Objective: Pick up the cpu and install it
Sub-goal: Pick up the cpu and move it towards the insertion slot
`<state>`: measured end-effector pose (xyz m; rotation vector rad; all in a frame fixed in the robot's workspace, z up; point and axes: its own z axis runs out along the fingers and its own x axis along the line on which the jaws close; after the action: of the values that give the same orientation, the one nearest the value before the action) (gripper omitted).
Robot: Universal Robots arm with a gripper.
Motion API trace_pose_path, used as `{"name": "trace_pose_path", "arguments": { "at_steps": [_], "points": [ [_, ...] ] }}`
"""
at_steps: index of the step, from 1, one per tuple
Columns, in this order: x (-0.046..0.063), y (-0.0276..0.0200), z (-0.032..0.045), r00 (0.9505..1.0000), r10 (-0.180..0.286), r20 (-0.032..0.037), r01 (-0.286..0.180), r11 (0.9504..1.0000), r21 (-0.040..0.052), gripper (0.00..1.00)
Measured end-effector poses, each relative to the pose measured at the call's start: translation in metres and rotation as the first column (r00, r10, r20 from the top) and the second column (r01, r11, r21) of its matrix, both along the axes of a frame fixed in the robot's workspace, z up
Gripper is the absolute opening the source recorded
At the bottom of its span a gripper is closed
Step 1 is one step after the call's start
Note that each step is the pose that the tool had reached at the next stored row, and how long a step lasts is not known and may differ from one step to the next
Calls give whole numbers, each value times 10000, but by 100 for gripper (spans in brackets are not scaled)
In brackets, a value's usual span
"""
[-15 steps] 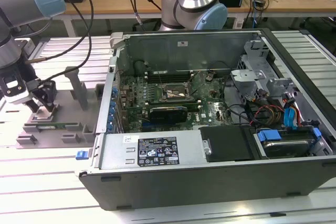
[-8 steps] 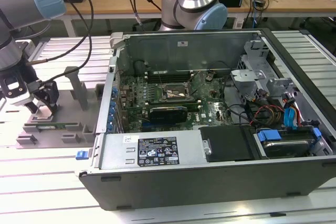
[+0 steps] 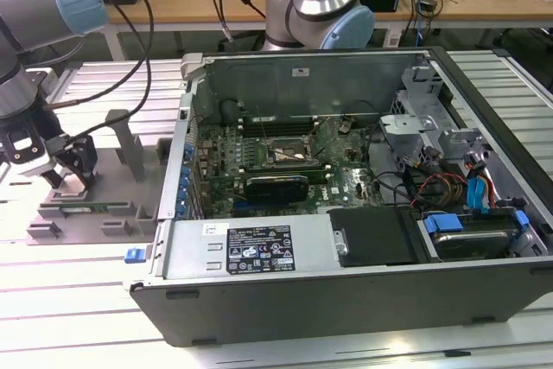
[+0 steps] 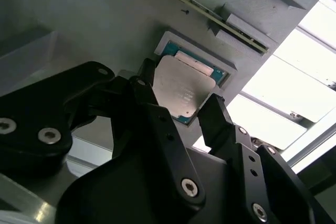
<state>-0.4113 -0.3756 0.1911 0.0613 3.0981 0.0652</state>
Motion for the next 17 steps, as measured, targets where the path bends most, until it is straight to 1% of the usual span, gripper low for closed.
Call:
{"name": "trace_pose_path", "arguments": {
  "at_steps": [2,8,17],
  "points": [
    [0,0,-16,10000,1,0,-1,10000,0,60],
    [0,0,-34,10000,0,0,0,10000,0,60],
    [0,0,-35,10000,0,0,0,10000,1,60]
  ]
}}
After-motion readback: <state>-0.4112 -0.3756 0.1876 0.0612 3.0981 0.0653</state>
